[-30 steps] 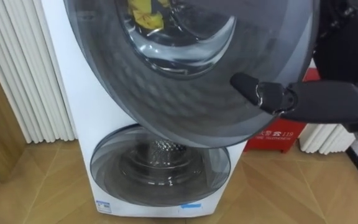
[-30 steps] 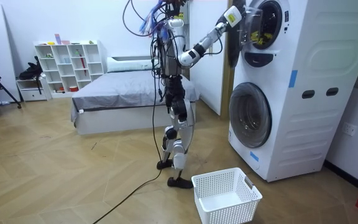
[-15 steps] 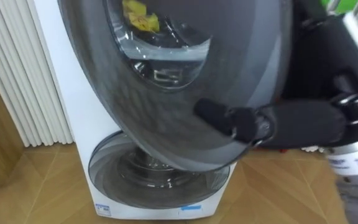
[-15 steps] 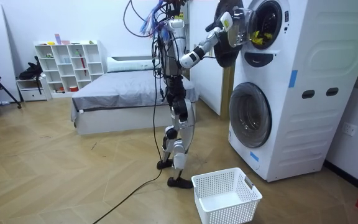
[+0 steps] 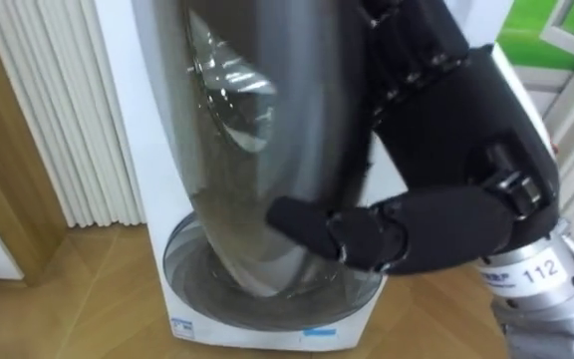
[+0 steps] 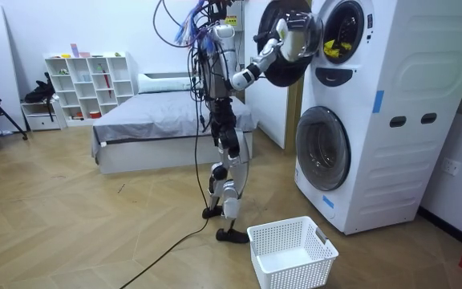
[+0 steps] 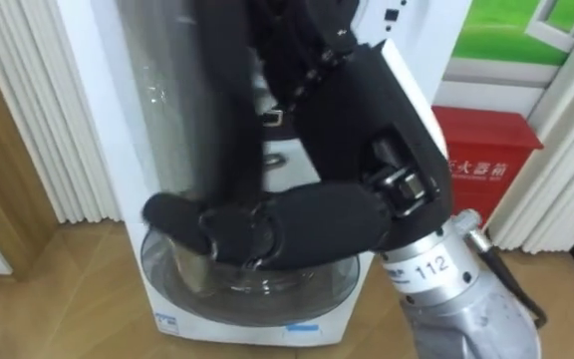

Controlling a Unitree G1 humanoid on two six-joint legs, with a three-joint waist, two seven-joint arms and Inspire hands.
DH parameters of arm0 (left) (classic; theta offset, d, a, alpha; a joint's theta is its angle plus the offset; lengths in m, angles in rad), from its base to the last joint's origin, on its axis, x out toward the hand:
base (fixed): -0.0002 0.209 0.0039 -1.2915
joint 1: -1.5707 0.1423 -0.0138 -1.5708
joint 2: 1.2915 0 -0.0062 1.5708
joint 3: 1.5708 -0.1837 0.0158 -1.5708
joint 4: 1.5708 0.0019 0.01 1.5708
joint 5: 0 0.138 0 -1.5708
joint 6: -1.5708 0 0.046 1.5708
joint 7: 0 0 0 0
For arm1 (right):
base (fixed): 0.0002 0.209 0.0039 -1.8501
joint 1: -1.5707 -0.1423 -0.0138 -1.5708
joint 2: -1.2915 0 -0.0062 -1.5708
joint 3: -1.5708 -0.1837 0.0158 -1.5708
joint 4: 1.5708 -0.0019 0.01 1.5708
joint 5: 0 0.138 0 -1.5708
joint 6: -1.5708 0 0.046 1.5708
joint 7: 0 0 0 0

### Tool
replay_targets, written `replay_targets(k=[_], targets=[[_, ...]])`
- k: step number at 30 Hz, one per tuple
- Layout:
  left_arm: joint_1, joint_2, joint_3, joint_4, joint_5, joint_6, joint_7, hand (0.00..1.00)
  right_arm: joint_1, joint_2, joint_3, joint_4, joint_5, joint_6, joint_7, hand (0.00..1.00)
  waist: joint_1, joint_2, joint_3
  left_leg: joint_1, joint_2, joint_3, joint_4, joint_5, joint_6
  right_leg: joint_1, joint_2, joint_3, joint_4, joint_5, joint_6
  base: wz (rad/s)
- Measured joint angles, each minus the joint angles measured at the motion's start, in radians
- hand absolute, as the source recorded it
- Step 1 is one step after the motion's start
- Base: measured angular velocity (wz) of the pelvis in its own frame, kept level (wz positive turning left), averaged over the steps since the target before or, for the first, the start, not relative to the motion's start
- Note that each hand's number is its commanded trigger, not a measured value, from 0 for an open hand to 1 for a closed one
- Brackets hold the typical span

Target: Pick clothes from washing machine

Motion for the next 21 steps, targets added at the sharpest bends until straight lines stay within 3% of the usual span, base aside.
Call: replay_targets(k=[4, 10, 16, 21], targets=[[-0.024, 0.000, -0.019, 0.000, 0.000, 0.000, -0.013, 0.00, -0.011, 0.008, 0.060, 0.031, 0.039, -0.028, 0.044, 0.00, 0.026, -0.004, 0.0008, 0.000, -0.001, -0.014, 0.001, 0.002, 0.000, 0.011, 0.001, -0.012, -0.007, 0.000, -0.001, 0.10], [-0.039, 0.008, -0.030, -0.002, 0.000, 0.000, -0.016, 0.00, -0.051, 0.008, 0.148, 0.080, 0.037, -0.015, 0.100, 0.00, 0.065, -0.017, 0.0038, -0.010, -0.005, -0.039, 0.002, 0.002, 0.001, 0.016, -0.007, -0.035, -0.012, -0.002, 0.002, 0.13], [-0.045, 0.004, -0.049, -0.004, 0.000, 0.000, -0.001, 0.00, -0.059, -0.015, 0.249, 0.122, -0.058, 0.103, 0.129, 0.00, 0.113, -0.025, 0.0048, -0.031, -0.007, -0.061, 0.006, 0.002, 0.001, 0.012, -0.011, -0.058, -0.025, -0.003, 0.004, 0.12], [-0.051, 0.001, -0.048, -0.002, -0.001, 0.001, 0.006, 0.00, -0.059, -0.023, 0.263, 0.122, -0.093, 0.129, 0.146, 0.00, 0.137, -0.028, 0.0072, -0.038, -0.011, -0.070, 0.006, 0.002, 0.001, 0.013, -0.013, -0.059, -0.027, -0.009, 0.011, 0.09]])
